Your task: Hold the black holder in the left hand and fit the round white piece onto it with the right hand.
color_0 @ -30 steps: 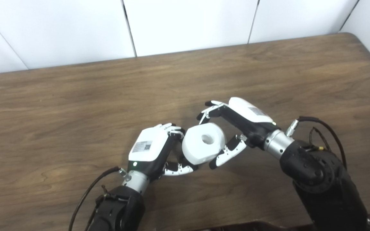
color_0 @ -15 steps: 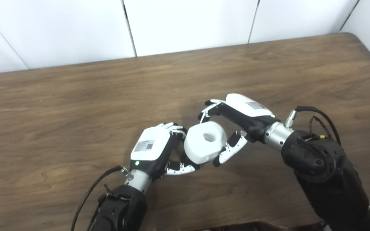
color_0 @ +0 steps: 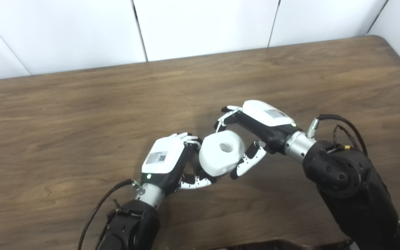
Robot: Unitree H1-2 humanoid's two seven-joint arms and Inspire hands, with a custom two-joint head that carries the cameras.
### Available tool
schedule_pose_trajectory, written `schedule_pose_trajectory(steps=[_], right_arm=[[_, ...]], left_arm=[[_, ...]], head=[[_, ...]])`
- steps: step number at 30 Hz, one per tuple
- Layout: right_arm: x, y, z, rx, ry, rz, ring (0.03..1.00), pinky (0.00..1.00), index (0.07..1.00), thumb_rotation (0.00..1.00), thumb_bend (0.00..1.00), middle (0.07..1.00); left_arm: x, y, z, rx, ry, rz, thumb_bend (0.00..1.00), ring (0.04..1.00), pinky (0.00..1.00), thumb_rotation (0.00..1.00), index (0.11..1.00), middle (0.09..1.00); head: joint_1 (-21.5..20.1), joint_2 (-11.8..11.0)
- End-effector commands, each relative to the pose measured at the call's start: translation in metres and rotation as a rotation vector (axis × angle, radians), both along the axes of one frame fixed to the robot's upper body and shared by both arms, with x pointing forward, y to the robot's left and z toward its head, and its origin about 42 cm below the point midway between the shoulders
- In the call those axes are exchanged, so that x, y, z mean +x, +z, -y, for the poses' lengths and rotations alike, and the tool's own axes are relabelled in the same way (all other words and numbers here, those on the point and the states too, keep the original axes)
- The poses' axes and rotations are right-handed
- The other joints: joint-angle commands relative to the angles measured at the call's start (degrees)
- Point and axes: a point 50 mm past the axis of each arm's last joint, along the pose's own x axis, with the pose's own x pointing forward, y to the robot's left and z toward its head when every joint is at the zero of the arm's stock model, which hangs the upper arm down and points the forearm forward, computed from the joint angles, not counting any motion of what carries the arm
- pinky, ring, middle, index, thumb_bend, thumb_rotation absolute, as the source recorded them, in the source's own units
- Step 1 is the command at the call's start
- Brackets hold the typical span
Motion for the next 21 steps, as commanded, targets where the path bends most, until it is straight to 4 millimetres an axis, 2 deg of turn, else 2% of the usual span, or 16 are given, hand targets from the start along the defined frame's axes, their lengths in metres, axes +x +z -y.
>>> schedule_pose_trajectory(steps=[1, 16, 17, 18, 19, 21], right_arm=[[0.0029, -0.0015, 0.0014, -0.045, -0.011, 0.014, 0.935, 0.87, 0.483, 0.13, 0.52, 0.769], [-0.0005, -0.0027, -0.0007, -0.085, 0.003, 0.025, 0.923, 0.85, 0.491, 0.15, 0.52, 0.784], [-0.0007, -0.0027, -0.0006, -0.087, 0.003, 0.024, 0.921, 0.85, 0.545, 0.19, 0.71, 0.784], [-0.0009, -0.0026, -0.0006, -0.091, 0.003, 0.024, 0.921, 0.85, 0.588, 0.22, 0.85, 0.782], [-0.0010, -0.0026, -0.0006, -0.095, 0.003, 0.025, 0.923, 0.84, 0.605, 0.23, 0.90, 0.781], [-0.0011, -0.0028, -0.0005, -0.100, 0.004, 0.028, 0.927, 0.84, 0.610, 0.24, 0.92, 0.781]], left_arm=[[-0.0030, -0.0090, 0.0092, 0.027, -0.035, -0.051, 0.52, 0.878, 0.89, 0.06, 0.488, 0.790], [-0.0035, -0.0089, 0.0100, 0.026, -0.039, -0.054, 0.52, 0.881, 0.89, 0.06, 0.488, 0.790], [-0.0037, -0.0088, 0.0099, 0.028, -0.039, -0.054, 0.52, 0.881, 0.89, 0.06, 0.488, 0.790], [-0.0038, -0.0087, 0.0097, 0.028, -0.039, -0.053, 0.52, 0.882, 0.89, 0.06, 0.488, 0.790], [-0.0039, -0.0086, 0.0095, 0.029, -0.041, -0.052, 0.52, 0.881, 0.89, 0.06, 0.488, 0.789], [-0.0039, -0.0084, 0.0092, 0.026, -0.042, -0.053, 0.52, 0.882, 0.89, 0.06, 0.488, 0.790]], head=[[-0.06, 0.05], [0.57, 0.24], [0.58, 0.27], [0.58, 0.32], [0.59, 0.33], [0.67, 0.40]])
